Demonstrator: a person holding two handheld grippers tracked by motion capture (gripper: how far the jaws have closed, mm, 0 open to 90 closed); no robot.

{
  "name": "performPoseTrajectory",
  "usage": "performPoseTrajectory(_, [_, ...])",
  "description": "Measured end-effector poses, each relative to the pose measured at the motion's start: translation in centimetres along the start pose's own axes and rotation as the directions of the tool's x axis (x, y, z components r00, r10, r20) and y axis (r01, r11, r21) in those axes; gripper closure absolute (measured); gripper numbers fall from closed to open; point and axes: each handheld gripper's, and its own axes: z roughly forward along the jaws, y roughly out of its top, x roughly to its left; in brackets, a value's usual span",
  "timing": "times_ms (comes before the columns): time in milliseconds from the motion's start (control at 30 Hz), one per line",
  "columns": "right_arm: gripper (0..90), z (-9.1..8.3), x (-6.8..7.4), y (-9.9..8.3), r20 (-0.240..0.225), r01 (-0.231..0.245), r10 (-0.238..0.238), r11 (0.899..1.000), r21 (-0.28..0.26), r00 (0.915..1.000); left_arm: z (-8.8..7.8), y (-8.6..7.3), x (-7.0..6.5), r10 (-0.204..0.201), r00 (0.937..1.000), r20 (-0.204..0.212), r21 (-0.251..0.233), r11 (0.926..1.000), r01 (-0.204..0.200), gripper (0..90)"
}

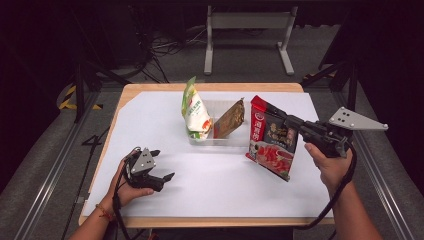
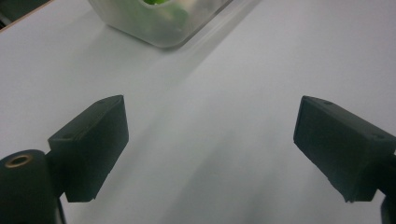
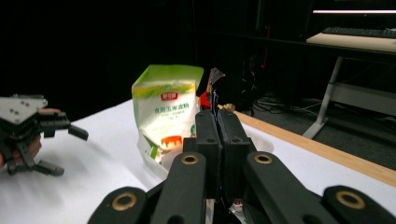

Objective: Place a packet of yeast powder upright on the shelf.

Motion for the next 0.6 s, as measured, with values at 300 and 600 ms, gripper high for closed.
performPoseTrajectory(300, [88.7, 2.3, -0.6, 2.2, 0.059, -0.008, 0.010, 1.000, -0.024, 0.9982, 0.0, 0.0, 0.0, 0.002, 1.0000, 0.000, -0.001, 1.0000, -0.002, 10.9])
performPoseTrajectory(600, [88.6, 4.4, -1.6, 3.1, 0.077, -0.064, 0.067, 0.997, -0.036, 0.9948, 0.2, 0.0, 0.0, 0.007, 0.9999, 0.010, 0.005, 1.0000, -0.007, 10.9])
